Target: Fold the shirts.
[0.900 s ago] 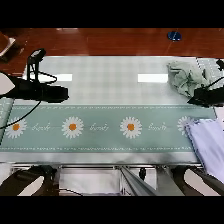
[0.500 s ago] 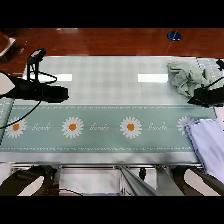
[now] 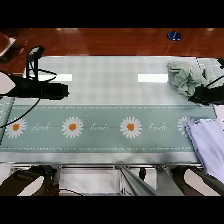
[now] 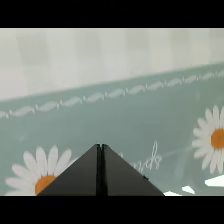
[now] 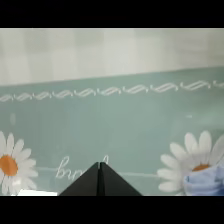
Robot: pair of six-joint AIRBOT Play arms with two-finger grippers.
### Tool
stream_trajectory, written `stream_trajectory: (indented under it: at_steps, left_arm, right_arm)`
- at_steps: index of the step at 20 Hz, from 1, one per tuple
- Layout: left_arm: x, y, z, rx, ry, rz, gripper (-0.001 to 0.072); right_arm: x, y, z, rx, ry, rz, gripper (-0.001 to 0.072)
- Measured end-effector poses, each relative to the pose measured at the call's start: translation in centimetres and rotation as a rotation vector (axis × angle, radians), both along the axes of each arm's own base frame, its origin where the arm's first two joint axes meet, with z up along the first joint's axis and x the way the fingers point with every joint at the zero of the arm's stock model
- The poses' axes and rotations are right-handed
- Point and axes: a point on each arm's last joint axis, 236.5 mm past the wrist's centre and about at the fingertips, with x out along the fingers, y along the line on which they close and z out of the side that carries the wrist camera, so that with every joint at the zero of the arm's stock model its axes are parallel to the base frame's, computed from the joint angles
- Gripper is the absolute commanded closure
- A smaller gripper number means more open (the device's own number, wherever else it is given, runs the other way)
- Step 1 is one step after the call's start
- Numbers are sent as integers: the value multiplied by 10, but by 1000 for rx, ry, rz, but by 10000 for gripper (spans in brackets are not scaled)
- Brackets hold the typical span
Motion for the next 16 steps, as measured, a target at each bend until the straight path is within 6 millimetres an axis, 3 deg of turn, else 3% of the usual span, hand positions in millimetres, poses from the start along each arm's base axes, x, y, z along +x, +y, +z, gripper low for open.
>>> stream_trajectory:
  at_steps: [5, 6, 7, 8, 13, 16]
  left_arm:
    - [43, 1, 20, -37, -174, 69, 676]
    - [51, 1, 23, -43, -204, 82, 575]
    - [58, 2, 25, -48, -229, 94, 361]
    - [66, 2, 26, -53, -252, 107, 201]
    - [92, 4, 10, -55, -276, 144, 200]
    - [100, 4, -10, -43, -247, 150, 200]
  right_arm:
    - [40, -24, 12, -77, -170, -81, 687]
    - [48, -30, 16, -94, -209, -99, 621]
    - [57, -35, 20, -111, -248, -117, 398]
    - [66, -42, 26, -129, -293, -139, 297]
    - [123, -87, 40, -234, -492, -255, 297]
    - [154, -103, 6, -233, -435, -267, 298]
